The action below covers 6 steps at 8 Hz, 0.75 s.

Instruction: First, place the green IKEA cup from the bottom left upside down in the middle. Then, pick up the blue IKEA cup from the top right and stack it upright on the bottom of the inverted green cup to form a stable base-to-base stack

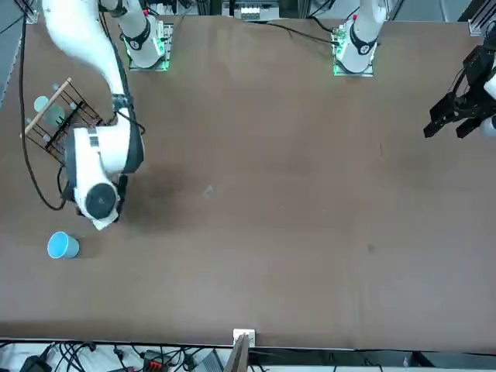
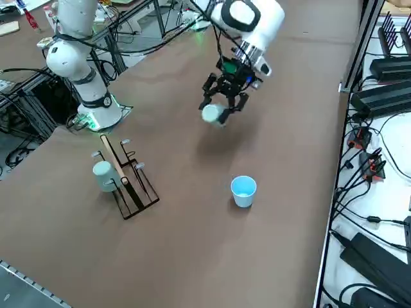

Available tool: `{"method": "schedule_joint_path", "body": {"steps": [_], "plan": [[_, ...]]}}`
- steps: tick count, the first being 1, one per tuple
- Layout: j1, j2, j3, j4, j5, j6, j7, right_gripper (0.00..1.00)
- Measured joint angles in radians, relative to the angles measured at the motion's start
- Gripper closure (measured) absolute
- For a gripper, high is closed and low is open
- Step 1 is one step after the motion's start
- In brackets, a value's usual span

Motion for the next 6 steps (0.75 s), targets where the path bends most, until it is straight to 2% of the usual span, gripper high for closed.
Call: {"method": "schedule_joint_path", "body": {"steps": [3, 6], "plan": [[0.033, 0.115, 0.001, -0.008, -0.004, -0.053, 0.193, 0.13], [0.065, 0.201, 0.011, -0.019, 0.038, -0.098, 0.44, 0.13]]}}
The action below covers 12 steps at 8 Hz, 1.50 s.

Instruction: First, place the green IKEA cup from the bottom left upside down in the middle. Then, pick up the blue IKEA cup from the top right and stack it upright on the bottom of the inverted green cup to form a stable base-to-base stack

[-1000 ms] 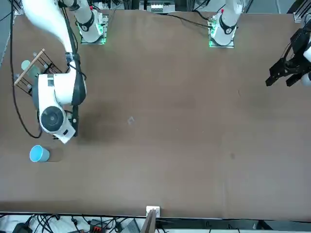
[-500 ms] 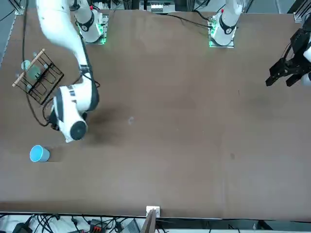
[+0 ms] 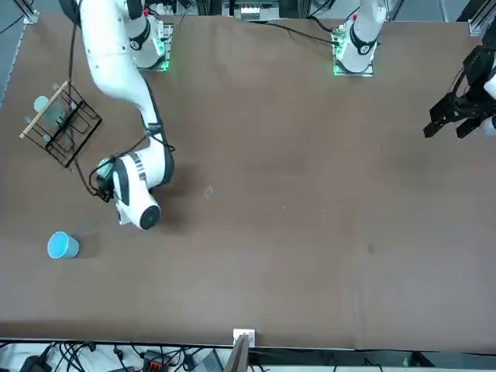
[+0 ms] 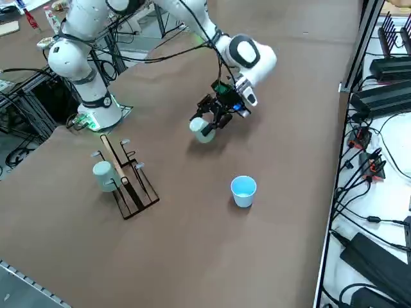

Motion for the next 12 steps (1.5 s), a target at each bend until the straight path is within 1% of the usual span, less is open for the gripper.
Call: {"method": "schedule_joint_path", "body": {"steps": [2, 5, 6, 7, 8, 12], "plan": [[0.018, 0.034, 0.0, -0.006, 0.032, -0.005, 0.056, 0.13], [0.013, 0.06, -0.003, -0.009, 0.069, -0.005, 0.065, 0.13], [0.013, 0.067, -0.003, -0.009, 0.07, -0.004, 0.076, 0.1], [0.014, 0.071, -0.003, -0.009, 0.071, -0.003, 0.096, 0.03], [0.016, 0.071, -0.002, -0.009, 0.072, -0.003, 0.113, 0.0], [0.022, 0.065, -0.003, 0.005, 0.072, -0.005, 0.12, 0.0]]}}
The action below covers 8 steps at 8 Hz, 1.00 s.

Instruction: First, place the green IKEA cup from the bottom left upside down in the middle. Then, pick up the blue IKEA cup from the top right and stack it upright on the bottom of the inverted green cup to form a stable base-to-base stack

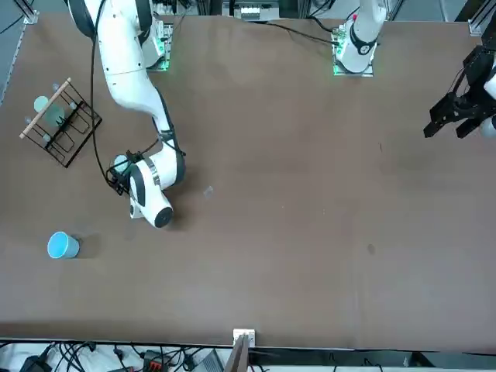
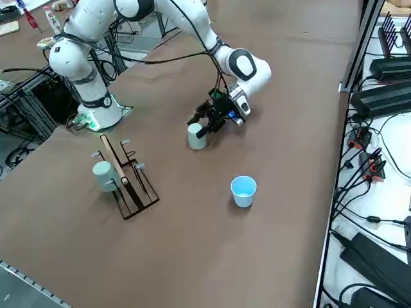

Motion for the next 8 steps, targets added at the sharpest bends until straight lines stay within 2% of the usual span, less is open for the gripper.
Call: {"method": "schedule_joint_path", "body": {"steps": [2, 5, 8], "plan": [[0.0, -0.043, -0.004, 0.01, 0.0, -0.029, 0.0, 0.0], [-0.009, -0.169, -0.014, 0.015, 0.0, -0.077, -0.04, 0.0], [-0.02, -0.298, -0.017, 0.085, 0.067, -0.075, -0.052, 0.0]]}}
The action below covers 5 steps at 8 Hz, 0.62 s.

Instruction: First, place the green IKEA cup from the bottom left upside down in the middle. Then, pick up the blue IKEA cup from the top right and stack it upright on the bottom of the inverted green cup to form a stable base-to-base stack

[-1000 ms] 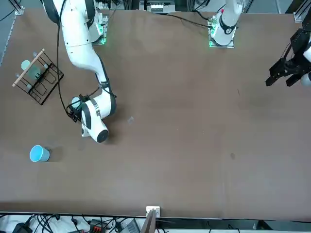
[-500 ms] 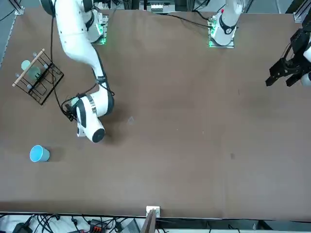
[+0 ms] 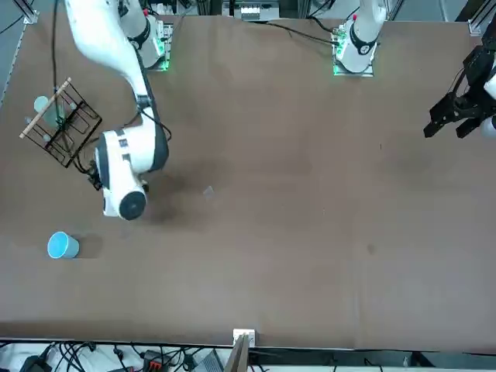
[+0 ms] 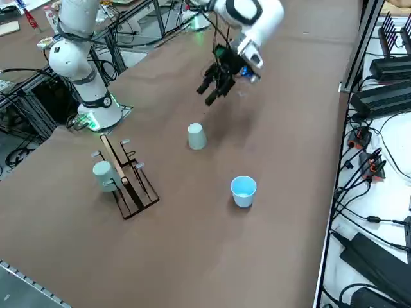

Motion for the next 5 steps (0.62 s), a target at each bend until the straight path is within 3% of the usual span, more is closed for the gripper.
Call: {"method": "schedule_joint_path", "body": {"steps": [2, 5], "plan": [[-0.045, -0.045, -0.007, 0.088, 0.082, 0.001, 0.0, 0.0], [-0.176, -0.077, -0.016, 0.2, 0.199, 0.046, 0.0, 0.0]]}}
